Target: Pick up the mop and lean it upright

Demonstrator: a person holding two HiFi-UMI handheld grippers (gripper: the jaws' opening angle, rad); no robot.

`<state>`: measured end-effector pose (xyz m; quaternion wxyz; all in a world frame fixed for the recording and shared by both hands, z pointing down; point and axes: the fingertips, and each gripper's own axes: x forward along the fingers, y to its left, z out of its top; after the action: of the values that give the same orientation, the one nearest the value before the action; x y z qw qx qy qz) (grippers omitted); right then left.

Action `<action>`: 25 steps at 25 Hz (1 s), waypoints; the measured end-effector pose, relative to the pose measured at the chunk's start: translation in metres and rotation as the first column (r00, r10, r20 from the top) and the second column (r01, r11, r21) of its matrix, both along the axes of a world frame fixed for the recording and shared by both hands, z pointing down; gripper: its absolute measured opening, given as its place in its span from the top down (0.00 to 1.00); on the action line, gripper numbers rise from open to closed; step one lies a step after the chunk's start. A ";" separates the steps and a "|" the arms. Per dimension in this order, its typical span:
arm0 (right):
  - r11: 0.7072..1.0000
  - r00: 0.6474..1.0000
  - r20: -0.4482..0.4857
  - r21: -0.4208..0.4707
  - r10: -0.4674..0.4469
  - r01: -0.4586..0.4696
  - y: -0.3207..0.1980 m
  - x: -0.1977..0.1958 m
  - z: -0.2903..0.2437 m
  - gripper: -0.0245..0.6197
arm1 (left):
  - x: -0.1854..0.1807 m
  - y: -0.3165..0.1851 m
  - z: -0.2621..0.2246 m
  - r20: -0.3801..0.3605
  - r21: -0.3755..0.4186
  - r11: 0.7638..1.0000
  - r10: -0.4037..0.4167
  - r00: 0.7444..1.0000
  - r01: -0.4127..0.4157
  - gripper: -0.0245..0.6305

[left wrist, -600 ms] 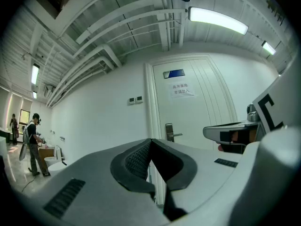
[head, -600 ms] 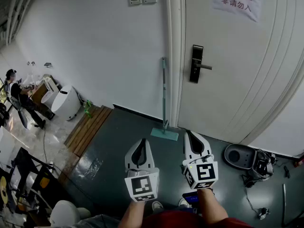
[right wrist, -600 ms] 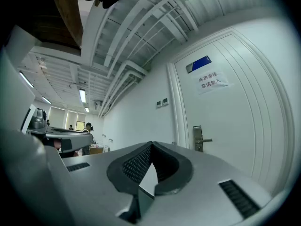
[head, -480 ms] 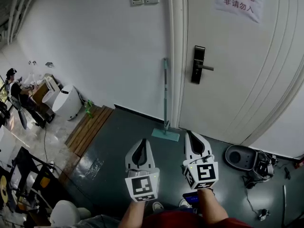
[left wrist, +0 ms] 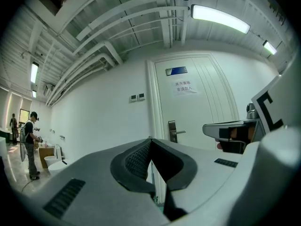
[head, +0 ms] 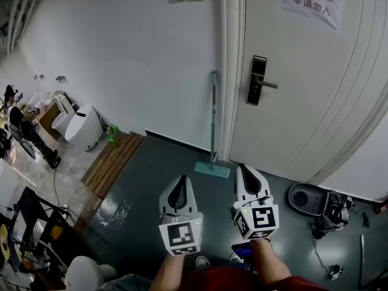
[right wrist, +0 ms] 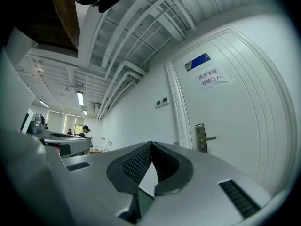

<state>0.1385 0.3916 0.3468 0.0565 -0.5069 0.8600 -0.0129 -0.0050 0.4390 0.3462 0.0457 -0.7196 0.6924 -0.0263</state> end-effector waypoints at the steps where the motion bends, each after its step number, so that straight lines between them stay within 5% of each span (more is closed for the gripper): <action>1: 1.000 1.000 -0.001 0.000 0.006 -0.006 -0.001 -0.004 0.000 0.94 | -0.005 -0.001 0.001 -0.003 -0.001 1.000 0.003 1.000 -0.003 0.94; 11: 0.999 0.999 -0.005 -0.008 0.042 -0.042 -0.035 -0.020 0.007 0.94 | -0.022 -0.035 0.008 -0.004 -0.009 0.999 0.037 0.999 -0.037 0.94; 25: 1.000 1.000 0.019 -0.022 0.019 -0.018 -0.188 0.024 0.008 0.94 | 0.021 -0.196 -0.002 0.013 -0.006 1.000 0.014 1.000 -0.014 0.94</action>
<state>0.1626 0.2032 0.3545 0.0592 -0.5154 0.8545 -0.0265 0.0156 0.2432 0.3439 0.0480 -0.7243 0.6870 -0.0328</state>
